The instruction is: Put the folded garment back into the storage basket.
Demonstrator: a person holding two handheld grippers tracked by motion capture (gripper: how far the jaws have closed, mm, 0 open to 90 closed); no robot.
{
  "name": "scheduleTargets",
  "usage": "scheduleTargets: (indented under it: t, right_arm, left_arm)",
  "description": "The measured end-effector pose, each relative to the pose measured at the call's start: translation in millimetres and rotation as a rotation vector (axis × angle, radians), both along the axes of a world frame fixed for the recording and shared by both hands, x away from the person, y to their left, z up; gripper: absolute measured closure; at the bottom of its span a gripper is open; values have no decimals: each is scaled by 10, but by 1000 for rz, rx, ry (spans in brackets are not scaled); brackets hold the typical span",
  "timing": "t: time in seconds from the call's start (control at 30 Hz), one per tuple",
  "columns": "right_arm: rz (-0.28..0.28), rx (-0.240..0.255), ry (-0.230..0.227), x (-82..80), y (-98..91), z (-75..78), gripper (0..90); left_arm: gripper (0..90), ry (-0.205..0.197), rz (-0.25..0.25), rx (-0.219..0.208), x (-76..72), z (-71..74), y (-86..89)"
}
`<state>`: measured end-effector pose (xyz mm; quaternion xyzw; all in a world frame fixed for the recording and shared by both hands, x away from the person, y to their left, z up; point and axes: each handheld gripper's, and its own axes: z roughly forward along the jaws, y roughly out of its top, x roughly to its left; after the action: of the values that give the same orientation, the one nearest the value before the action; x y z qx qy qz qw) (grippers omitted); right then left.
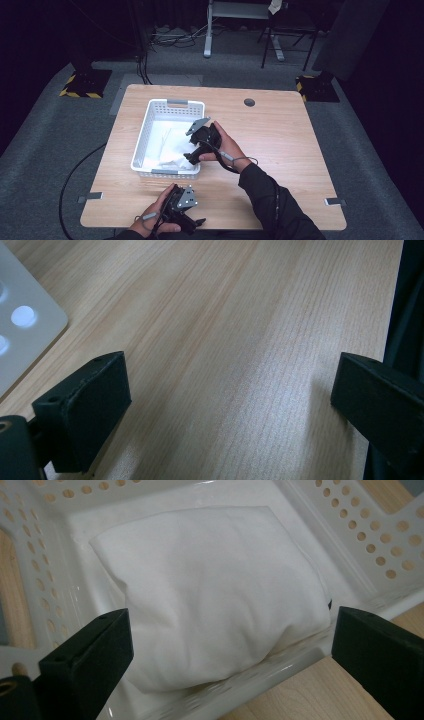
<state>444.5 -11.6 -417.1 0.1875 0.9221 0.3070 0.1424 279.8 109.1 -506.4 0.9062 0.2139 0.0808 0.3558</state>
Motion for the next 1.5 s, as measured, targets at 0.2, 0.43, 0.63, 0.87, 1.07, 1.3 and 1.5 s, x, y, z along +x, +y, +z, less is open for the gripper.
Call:
scheduleTargets:
  t: [0.2,0.43,0.63,0.87,1.07,1.3,1.5]
  right_arm:
    - [17,2,-41,-40,14,0,33]
    - [23,13,-68,-66,2,30,33]
    - [28,31,-83,-88,-41,44,37]
    - [26,44,-107,-116,-128,91,42]
    - [27,36,-130,-183,-223,134,44]
    - [28,45,-157,-274,-370,189,40]
    - [31,48,-161,-364,-510,212,39]
  left_arm:
    - [24,0,0,0,0,0,0]
    - [24,0,0,0,0,0,0]
    - [24,0,-1,1,1,0,1]
    - [24,0,0,1,0,0,0]
    - [24,0,1,0,0,1,0]
    - [23,-1,1,0,0,0,0]
    - [24,-1,1,0,0,0,0]
